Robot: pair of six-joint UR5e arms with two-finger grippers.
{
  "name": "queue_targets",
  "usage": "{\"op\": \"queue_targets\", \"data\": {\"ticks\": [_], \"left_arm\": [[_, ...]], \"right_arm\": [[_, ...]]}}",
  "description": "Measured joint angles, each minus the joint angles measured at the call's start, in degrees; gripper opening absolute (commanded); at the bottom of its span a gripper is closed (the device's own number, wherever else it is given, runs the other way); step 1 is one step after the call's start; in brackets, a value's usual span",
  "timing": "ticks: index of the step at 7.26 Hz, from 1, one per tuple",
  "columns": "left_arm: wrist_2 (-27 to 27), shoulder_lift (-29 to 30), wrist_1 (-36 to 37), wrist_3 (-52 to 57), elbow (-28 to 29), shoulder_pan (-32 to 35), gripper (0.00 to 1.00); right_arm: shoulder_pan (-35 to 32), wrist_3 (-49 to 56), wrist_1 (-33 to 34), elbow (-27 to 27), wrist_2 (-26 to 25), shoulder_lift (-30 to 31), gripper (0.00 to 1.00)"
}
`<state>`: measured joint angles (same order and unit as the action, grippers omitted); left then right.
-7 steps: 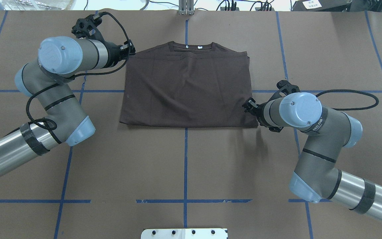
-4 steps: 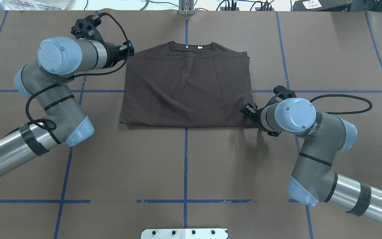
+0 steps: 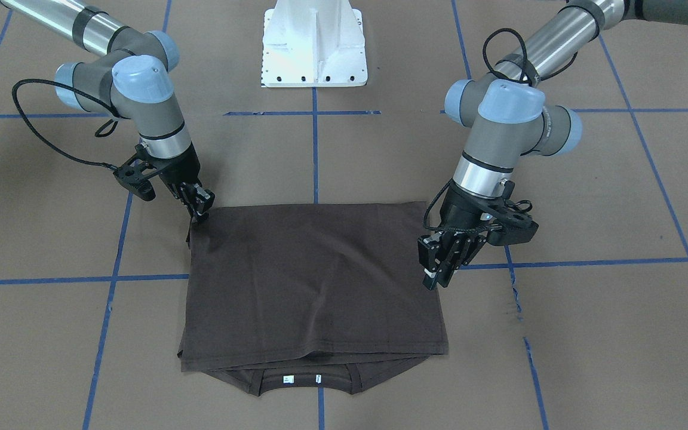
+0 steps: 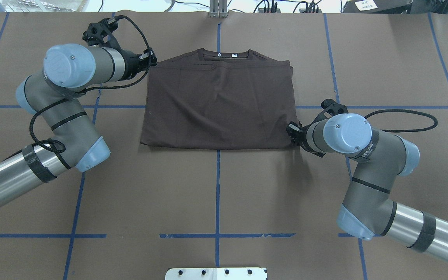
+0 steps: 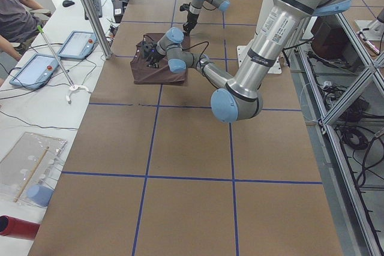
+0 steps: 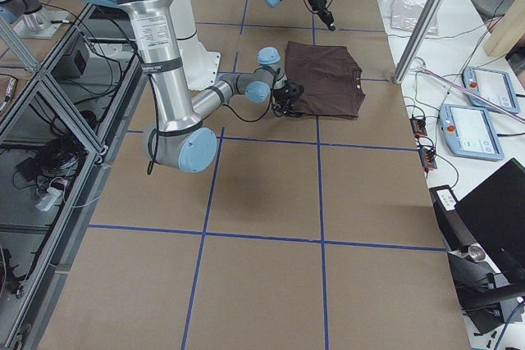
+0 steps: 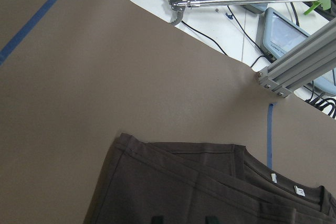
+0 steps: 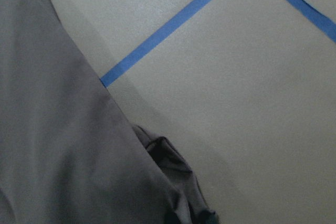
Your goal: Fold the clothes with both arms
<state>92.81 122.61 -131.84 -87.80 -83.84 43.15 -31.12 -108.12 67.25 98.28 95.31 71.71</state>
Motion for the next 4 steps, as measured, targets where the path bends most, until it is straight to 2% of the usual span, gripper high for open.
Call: {"op": "queue_targets", "data": {"ticks": [2,4], "left_arm": [[0.04,0.01,-0.12,-0.19,-0.13,0.00,0.39],[0.50,-0.02,-0.64,-0.09,-1.54,-0.19,0.39]], "right_arm": [[-0.41,0.17,0.59,3.67,0.43,1.33,0.00],[4.77,-0.61,3.07,17.33,0.78,9.11,0.00]]}}
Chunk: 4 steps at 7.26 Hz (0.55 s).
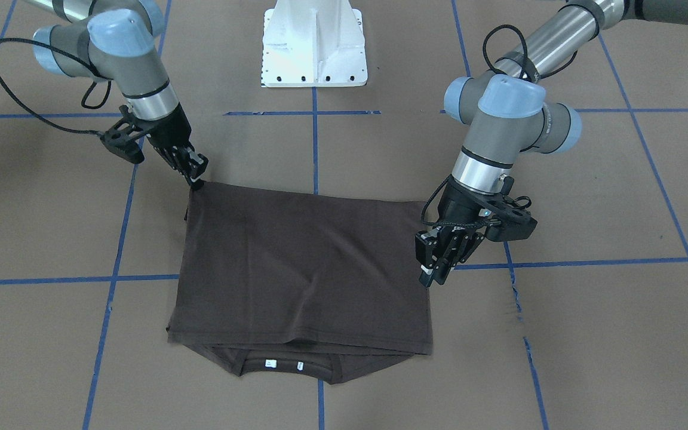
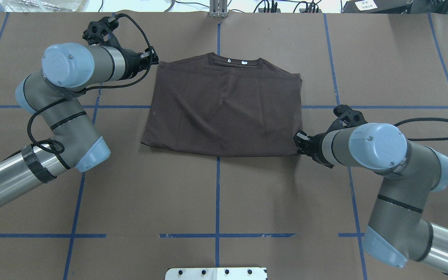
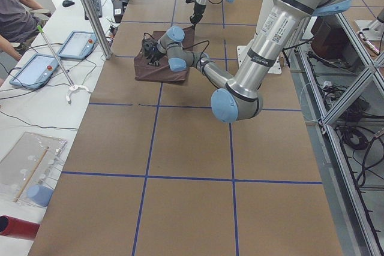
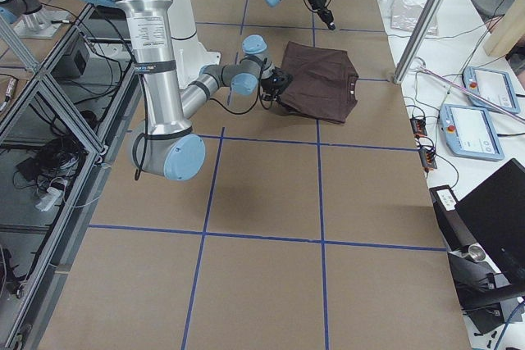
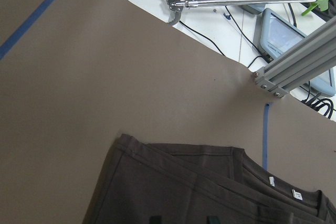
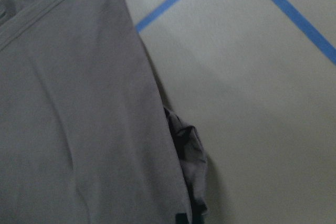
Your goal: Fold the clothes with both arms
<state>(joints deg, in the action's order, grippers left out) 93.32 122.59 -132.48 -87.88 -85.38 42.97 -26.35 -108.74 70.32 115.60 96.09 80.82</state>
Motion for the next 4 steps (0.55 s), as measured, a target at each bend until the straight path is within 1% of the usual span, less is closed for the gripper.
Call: {"op": "queue_targets", "data": {"ticks": [1,2,3,4], "left_arm": [[1.37,0.00,-0.34,0.11,-0.76,-0.44,0.41],[3.93,-0.12,-0.96,0.07,-1.39,-1.01,0.47],[6.22,-0.68,-1.40,-0.07,-2.31,-1.37,0.82],[8.99,-1.96,-1.37,-0.72,-4.56,-1.57,0.83]], "right_arm": [[6.09,-0.46,2.74,6.72,0.16,3.47,0.00],[12.85,-0.67,5.82,12.29,0.88,6.23,0.25],[18.55,-0.76,8.15,16.05,2.10,8.43,0.99],[23.25,-0.94,9.40,17.57,2.62,9.55,1.00]]}}
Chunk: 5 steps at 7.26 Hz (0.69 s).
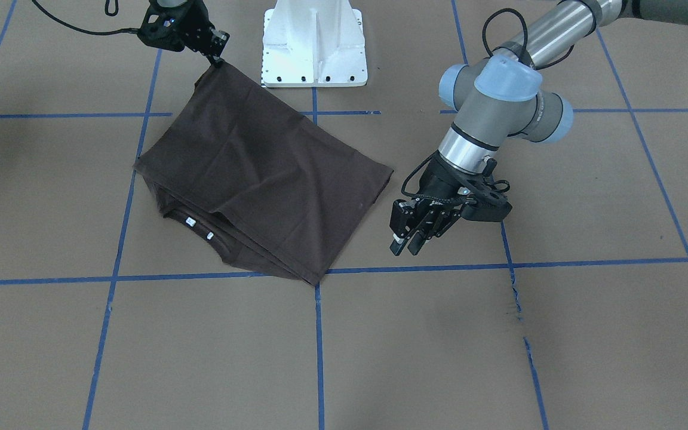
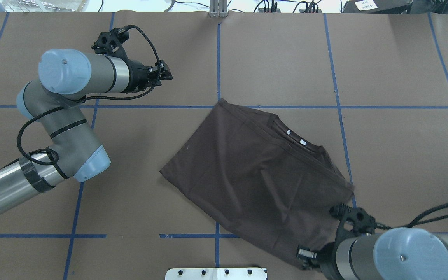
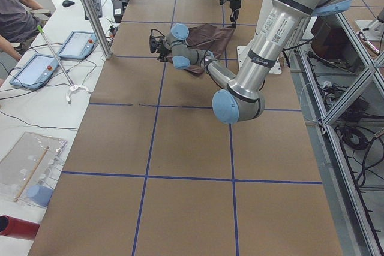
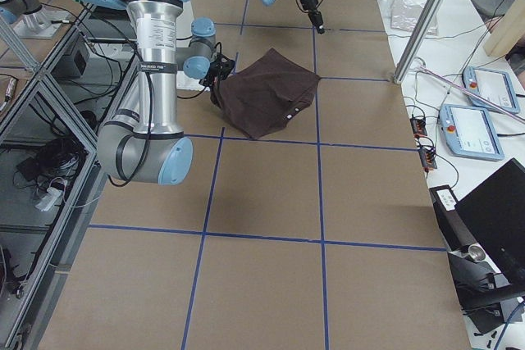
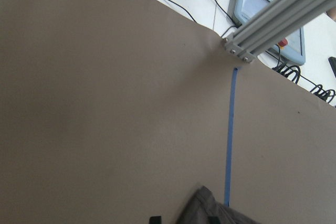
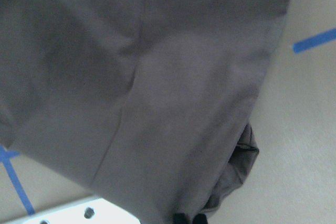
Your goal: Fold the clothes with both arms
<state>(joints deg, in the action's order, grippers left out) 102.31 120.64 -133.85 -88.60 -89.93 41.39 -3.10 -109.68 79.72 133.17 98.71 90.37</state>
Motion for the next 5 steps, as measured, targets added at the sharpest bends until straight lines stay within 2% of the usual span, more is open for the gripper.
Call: {"op": "queue_targets", "data": {"ticks": [1,2,3,5], "left_arm": [[3.42,-1.79,0.34,-1.87,-3.44,-0.13,0.80],[6.16,-3.74,1.09,-5.26,-6.93,-0.60,0.79],[6.89,-5.13,3.88,-9.51,-10.08,-2.60,0.79],[2.14,-6.07,16.38,-14.57,-15.57,-10.42,0.79]], "right_arm": [[3.19,-0.26,0.85,0.47,-0.29,0.44,1.00],[3.26,-0.38,1.27,0.82,-0.74,0.42,1.00],[-0.05,-0.37,1.39,1.45,-0.98,0.02,1.00],[-11.83,0.04,1.45,0.98,-1.23,-3.65,1.00]]}}
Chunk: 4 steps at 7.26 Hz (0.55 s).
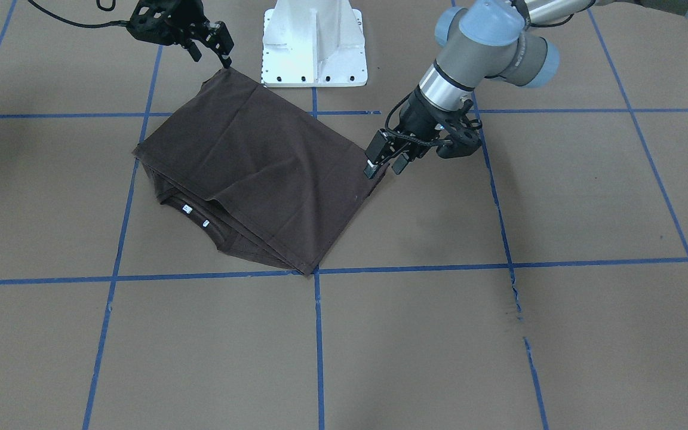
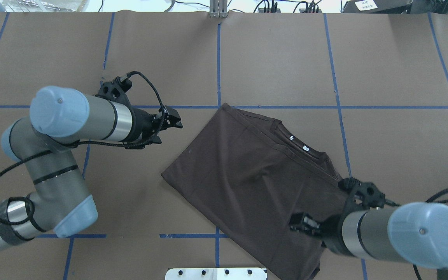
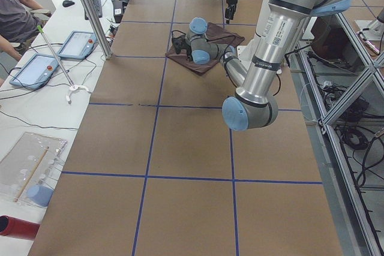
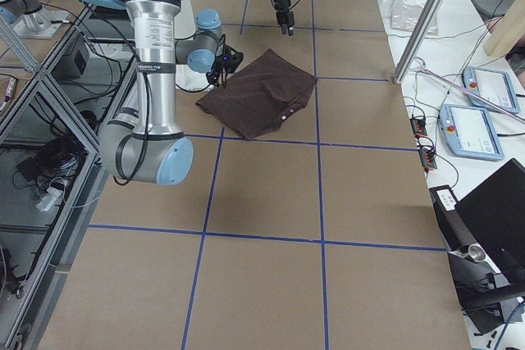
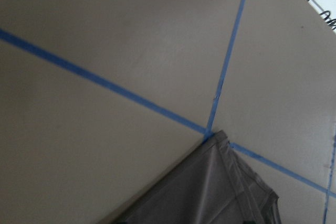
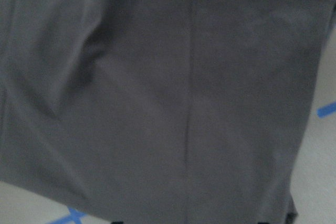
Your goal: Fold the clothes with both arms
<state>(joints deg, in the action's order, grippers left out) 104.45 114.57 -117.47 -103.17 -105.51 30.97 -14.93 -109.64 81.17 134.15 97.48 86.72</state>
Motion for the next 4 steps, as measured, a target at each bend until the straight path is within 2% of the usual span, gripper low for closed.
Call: {"op": "queue_targets", "data": {"ticks": [2,3,4], "left_arm": [[-4.75,-1.77,5.78,-1.45,-1.58,-6.01,0.79],[-5.76,-2.38,6.43,-1.55,-0.97,-7.51,0.77],[-6.16,-2.58,6.65,-1.54,0.16,-8.30,0.70]], "right_arm": [[-9.24,2.05,-0.03,-3.53,-0.12,-3.15,1.00],[-10.77,3.43,-0.04,-4.82,-0.16,-3.61,1.00],[-11.31,4.03,-0.04,-5.38,-0.14,-3.77,1.00]]}}
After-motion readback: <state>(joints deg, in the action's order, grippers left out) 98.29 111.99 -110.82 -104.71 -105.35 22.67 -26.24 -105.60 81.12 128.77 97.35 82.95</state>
